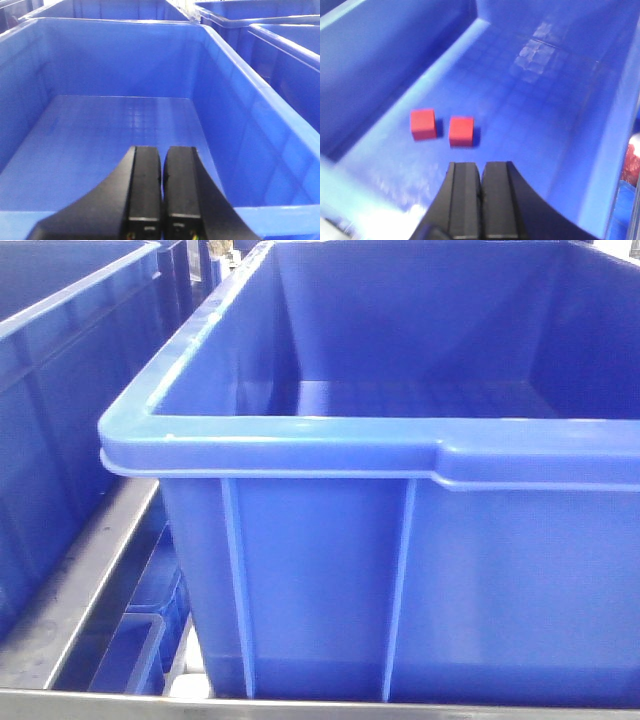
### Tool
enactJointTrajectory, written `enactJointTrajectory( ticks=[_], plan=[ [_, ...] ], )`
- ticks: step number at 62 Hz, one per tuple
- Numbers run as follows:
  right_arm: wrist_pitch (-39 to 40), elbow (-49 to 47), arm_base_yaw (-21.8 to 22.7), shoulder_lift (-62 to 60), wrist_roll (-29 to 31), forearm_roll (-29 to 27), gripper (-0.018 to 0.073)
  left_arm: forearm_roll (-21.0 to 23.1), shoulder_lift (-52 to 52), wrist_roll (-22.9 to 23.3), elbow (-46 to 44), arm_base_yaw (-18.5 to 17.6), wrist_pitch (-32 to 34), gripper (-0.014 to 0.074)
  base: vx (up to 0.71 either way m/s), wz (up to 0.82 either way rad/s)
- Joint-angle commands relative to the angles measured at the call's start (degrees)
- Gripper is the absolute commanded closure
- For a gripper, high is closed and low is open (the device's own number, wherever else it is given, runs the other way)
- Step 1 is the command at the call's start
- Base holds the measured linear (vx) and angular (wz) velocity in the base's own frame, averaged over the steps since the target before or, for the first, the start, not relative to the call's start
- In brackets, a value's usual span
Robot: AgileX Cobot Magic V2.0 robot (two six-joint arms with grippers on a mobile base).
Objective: Pick red cube and place on left shelf
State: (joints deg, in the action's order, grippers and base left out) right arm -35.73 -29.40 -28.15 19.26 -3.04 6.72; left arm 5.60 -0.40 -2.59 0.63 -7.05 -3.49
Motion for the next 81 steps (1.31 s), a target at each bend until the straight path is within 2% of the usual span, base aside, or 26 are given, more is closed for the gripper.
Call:
enactJointTrajectory(
  ticks=[1,11,47,55,63,75,81],
  plan=[
    [5.19,1.29,0.30,-4.19,0.36,0.22,0.0511,0.20,-0.83,0.31,1.36,-0.42,3.96,0.0496,0.00,0.00],
    [6.25,3.97,0.30,-9.07,0.36,0.22,0.0511,0.20,-0.83,0.31,1.36,-0.42,3.96,0.0495,0.00,0.00],
    [5.97,4.06,0.30,-9.11,0.30,0.22,0.0511,0.20,-0.83,0.31,1.36,-0.42,3.96,0.0495,0.00,0.00],
    [9.66,4.62,0.72,-9.16,0.19,0.22,0.0511,0.20,-0.83,0.31,1.36,-0.42,3.96,0.0496,0.00,0.00],
    [15.27,6.05,7.11,-9.16,0.19,-0.32,0.0511,0.20,-0.83,0.31,1.36,-0.42,3.96,0.0496,0.00,0.00],
    [24.22,12.31,22.33,-10.31,0.19,-2.51,0.0514,0.20,-0.83,0.31,1.36,-0.42,3.96,0.0495,0.00,0.00],
    [28.65,16.79,27.74,-13.25,0.19,-4.17,0.0514,0.20,-0.83,0.31,1.36,-0.42,3.96,0.0495,0.00,0.00]
  ],
)
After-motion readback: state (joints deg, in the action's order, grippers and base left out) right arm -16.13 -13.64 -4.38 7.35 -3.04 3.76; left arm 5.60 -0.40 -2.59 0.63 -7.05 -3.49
